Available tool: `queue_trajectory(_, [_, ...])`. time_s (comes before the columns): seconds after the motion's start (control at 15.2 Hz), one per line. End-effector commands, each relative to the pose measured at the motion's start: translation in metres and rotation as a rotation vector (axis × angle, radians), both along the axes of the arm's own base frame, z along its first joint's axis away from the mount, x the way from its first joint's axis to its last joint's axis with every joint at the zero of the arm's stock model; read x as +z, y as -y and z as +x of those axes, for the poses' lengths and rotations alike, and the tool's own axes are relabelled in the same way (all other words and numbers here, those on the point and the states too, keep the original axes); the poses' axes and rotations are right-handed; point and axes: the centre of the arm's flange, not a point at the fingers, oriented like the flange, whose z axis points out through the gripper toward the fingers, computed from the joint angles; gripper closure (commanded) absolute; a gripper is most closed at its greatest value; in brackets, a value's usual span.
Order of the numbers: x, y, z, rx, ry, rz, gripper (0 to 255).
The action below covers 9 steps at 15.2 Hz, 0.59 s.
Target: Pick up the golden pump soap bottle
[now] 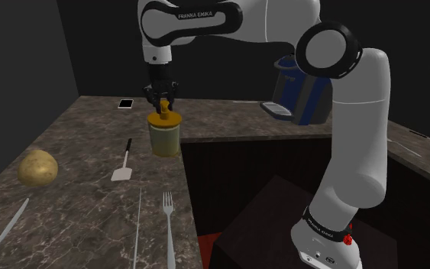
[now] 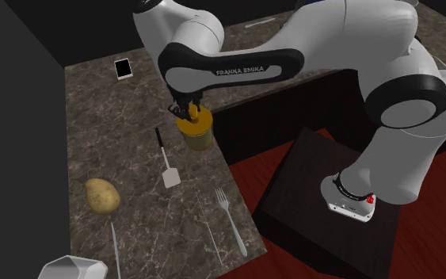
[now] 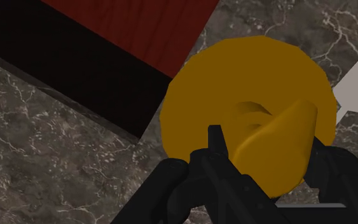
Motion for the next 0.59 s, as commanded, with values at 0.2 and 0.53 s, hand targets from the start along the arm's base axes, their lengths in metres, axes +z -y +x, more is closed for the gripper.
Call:
queue_trajectory(0.2, [0.028,-0.001,0.000,0.000,0.000,0.000,255])
queue_trajectory(0.53, [0.044,-0.001,0.000,0.000,0.000,0.000,255])
